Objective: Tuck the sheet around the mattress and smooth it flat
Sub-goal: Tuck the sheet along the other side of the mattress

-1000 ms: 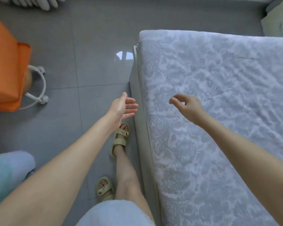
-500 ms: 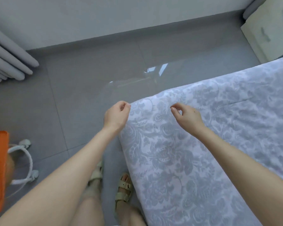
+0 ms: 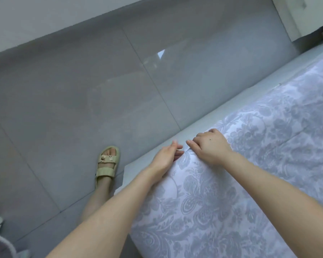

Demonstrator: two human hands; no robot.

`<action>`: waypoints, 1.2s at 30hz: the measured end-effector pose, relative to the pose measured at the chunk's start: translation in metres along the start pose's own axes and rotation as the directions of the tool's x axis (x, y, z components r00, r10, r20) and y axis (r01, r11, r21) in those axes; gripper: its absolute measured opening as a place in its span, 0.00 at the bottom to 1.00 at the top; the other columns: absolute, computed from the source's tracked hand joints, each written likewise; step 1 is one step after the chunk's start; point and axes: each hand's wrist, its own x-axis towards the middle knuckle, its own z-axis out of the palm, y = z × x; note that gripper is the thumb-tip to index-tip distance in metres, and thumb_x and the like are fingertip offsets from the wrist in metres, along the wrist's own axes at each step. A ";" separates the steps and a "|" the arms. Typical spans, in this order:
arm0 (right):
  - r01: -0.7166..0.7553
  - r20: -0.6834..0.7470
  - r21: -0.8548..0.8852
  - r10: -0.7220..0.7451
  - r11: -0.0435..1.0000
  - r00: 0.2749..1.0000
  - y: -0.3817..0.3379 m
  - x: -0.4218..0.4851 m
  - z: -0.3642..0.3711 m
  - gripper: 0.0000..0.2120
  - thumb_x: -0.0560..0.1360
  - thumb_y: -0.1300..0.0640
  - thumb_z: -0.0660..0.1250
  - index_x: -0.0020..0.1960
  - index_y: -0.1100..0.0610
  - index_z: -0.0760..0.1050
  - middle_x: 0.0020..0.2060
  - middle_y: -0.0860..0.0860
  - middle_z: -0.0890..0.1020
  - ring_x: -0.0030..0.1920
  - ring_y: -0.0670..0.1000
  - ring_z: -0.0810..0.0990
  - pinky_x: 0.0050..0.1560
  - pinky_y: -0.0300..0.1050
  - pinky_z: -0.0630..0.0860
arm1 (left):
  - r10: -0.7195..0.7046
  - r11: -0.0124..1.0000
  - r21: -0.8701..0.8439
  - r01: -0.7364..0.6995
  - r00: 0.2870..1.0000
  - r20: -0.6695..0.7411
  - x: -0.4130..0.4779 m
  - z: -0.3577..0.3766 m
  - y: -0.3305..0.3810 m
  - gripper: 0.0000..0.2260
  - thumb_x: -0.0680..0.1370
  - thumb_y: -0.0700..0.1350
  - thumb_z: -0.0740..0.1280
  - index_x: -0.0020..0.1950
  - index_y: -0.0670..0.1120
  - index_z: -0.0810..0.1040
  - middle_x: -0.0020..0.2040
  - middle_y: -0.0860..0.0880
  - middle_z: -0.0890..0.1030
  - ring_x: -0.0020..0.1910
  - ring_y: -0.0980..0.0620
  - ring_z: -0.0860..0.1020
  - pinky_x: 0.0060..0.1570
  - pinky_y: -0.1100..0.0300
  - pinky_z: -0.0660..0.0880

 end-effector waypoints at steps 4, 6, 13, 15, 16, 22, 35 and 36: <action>0.066 0.095 0.009 -0.067 0.998 0.993 0.009 0.019 -0.009 0.38 0.71 0.39 0.33 0.44 0.54 0.80 0.45 0.49 0.81 0.50 0.53 0.77 0.50 0.46 0.67 | -0.071 0.989 0.137 0.062 0.995 0.064 0.011 -0.005 0.003 0.21 0.81 0.58 0.50 0.60 0.50 0.78 0.59 0.52 0.80 0.57 0.55 0.77 0.66 0.56 0.68; 0.080 0.116 0.009 -0.081 0.997 0.990 0.019 0.022 -0.010 0.41 0.68 0.37 0.31 0.46 0.52 0.81 0.46 0.47 0.81 0.50 0.51 0.76 0.51 0.46 0.68 | -0.050 0.958 0.285 0.036 0.998 0.042 0.013 -0.005 0.009 0.22 0.82 0.57 0.49 0.60 0.50 0.78 0.61 0.52 0.78 0.61 0.53 0.74 0.66 0.56 0.66; 0.167 0.165 0.034 -0.170 0.985 0.971 0.038 0.032 -0.012 0.39 0.70 0.36 0.34 0.48 0.50 0.82 0.45 0.48 0.82 0.49 0.52 0.78 0.52 0.46 0.69 | -0.003 0.864 0.504 -0.007 1.000 0.018 0.018 -0.001 0.006 0.22 0.83 0.53 0.47 0.59 0.46 0.78 0.60 0.49 0.79 0.61 0.50 0.74 0.58 0.59 0.66; 0.195 0.198 0.055 -0.202 0.979 0.959 0.038 0.034 -0.015 0.35 0.75 0.36 0.38 0.47 0.51 0.80 0.45 0.48 0.81 0.50 0.52 0.77 0.52 0.46 0.70 | -0.085 0.903 0.423 0.076 0.996 0.002 0.021 0.001 0.005 0.22 0.82 0.56 0.48 0.55 0.50 0.79 0.55 0.52 0.81 0.57 0.51 0.76 0.58 0.58 0.68; 0.199 0.228 0.084 -0.214 0.976 0.950 0.038 0.035 -0.017 0.30 0.78 0.38 0.42 0.44 0.52 0.78 0.43 0.48 0.80 0.49 0.52 0.76 0.52 0.46 0.70 | -0.139 0.926 0.355 0.127 0.990 0.009 0.022 0.002 0.003 0.22 0.81 0.57 0.48 0.53 0.51 0.80 0.53 0.53 0.82 0.56 0.51 0.77 0.59 0.57 0.69; 0.076 0.614 0.084 -0.112 0.994 0.781 0.032 0.051 -0.030 0.30 0.79 0.37 0.43 0.48 0.53 0.77 0.51 0.54 0.81 0.57 0.55 0.75 0.55 0.49 0.69 | -0.275 0.957 0.130 0.258 0.951 0.139 0.022 -0.004 -0.005 0.27 0.80 0.60 0.48 0.50 0.50 0.85 0.49 0.50 0.85 0.51 0.50 0.81 0.59 0.57 0.73; -0.045 0.670 0.020 0.020 0.999 0.742 0.018 0.067 -0.016 0.33 0.78 0.35 0.42 0.51 0.57 0.76 0.58 0.54 0.79 0.61 0.56 0.74 0.54 0.47 0.66 | -0.184 0.972 0.151 0.178 0.982 0.027 0.010 -0.047 0.009 0.25 0.82 0.57 0.50 0.50 0.43 0.81 0.47 0.48 0.84 0.46 0.53 0.81 0.49 0.67 0.75; -0.045 0.638 0.018 0.023 0.999 0.770 0.018 0.065 -0.018 0.31 0.79 0.35 0.42 0.42 0.57 0.73 0.49 0.54 0.80 0.57 0.56 0.75 0.50 0.46 0.65 | -0.200 0.969 0.163 0.187 0.977 0.068 0.003 -0.053 0.006 0.24 0.82 0.56 0.51 0.50 0.43 0.81 0.48 0.48 0.84 0.46 0.55 0.81 0.48 0.69 0.75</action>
